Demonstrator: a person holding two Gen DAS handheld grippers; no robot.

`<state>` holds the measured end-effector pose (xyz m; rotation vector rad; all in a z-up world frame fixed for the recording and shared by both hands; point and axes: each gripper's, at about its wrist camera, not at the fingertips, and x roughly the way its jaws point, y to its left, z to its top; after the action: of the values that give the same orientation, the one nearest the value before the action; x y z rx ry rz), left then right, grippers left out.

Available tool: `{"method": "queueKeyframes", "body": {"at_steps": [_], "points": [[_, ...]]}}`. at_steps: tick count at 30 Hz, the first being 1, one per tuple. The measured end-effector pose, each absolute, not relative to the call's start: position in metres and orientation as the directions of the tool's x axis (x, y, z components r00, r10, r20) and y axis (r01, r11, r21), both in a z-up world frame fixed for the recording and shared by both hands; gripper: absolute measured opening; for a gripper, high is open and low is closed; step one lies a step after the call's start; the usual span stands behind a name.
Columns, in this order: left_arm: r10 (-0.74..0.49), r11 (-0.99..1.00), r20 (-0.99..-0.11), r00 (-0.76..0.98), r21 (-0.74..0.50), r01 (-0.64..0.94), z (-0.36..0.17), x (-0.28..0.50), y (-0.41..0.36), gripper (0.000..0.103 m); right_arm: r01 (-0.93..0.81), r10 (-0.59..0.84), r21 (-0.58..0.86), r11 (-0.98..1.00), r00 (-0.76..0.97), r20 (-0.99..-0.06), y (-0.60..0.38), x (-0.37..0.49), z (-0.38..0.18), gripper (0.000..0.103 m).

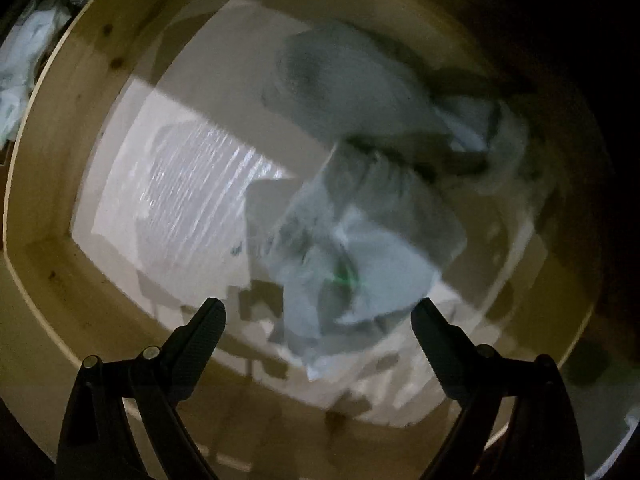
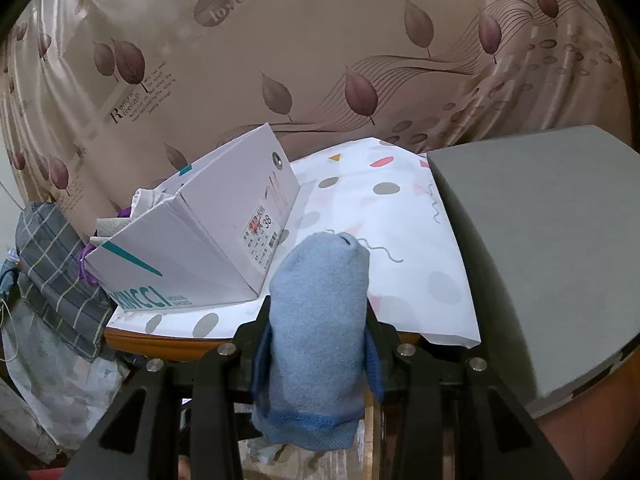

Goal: Take underwear out of drawer
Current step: 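Lift the blue sock with the right tool while the left tool reaches into the drawer, then grasp the white underwear in the drawer with the left tool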

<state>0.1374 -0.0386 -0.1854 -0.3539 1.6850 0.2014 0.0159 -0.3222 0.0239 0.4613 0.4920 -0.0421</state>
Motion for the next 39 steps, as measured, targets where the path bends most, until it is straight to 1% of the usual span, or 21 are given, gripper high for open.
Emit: {"method": "queueKeyframes", "body": {"at_steps": [4,6,7,8,9,12,18,30,34,39], "points": [[-0.124,0.930,-0.985,-0.121,-0.072,-0.362,-0.193,0.142,-0.043,0.092,0.145,0.075,0.417,0.897,0.880,-0.469,-0.323,0.017,0.023,0.038],[-0.124,0.936,-0.982,-0.144,-0.067,-0.346,-0.200,0.140,-0.043,0.075,0.146,0.074,0.417,0.897,0.880,-0.468,-0.323,0.017,0.023,0.038],[-0.109,0.939,-0.985,-0.137,-0.057,-0.340,-0.197,0.141,-0.043,0.069,0.145,0.078,0.418,0.897,0.878,-0.473,-0.323,0.018,0.023,0.038],[-0.097,0.943,-0.987,-0.128,-0.050,-0.330,-0.196,0.141,-0.047,0.048,0.141,0.084,0.422,0.895,0.878,-0.471,-0.323,0.017,0.023,0.038],[-0.078,0.948,-0.989,-0.123,-0.036,-0.315,-0.194,0.139,-0.048,0.043,0.139,0.086,0.424,0.895,0.879,-0.470,-0.323,0.017,0.023,0.038],[-0.092,0.954,-0.988,-0.121,-0.053,-0.295,-0.190,0.133,-0.047,0.036,0.139,0.082,0.415,0.899,0.878,-0.472,-0.323,0.016,0.024,0.038],[-0.087,0.967,-0.991,-0.102,-0.060,-0.248,-0.172,0.113,-0.024,0.033,0.142,0.078,0.406,0.903,0.874,-0.479,-0.322,0.016,0.024,0.038],[-0.053,0.996,-0.995,0.083,-0.058,-0.064,-0.108,0.068,-0.005,0.033,0.149,0.037,0.324,0.934,0.863,-0.504,-0.306,0.019,0.021,0.038],[-0.020,1.000,-0.985,0.173,-0.020,0.000,-0.078,0.061,-0.005,0.033,0.161,0.018,0.302,0.940,0.857,-0.514,-0.304,0.020,0.018,0.038],[0.019,0.996,-0.956,0.292,0.044,0.079,-0.057,0.055,-0.003,0.033,0.170,0.005,0.289,0.942,0.854,-0.520,-0.304,0.020,0.017,0.038]]}}
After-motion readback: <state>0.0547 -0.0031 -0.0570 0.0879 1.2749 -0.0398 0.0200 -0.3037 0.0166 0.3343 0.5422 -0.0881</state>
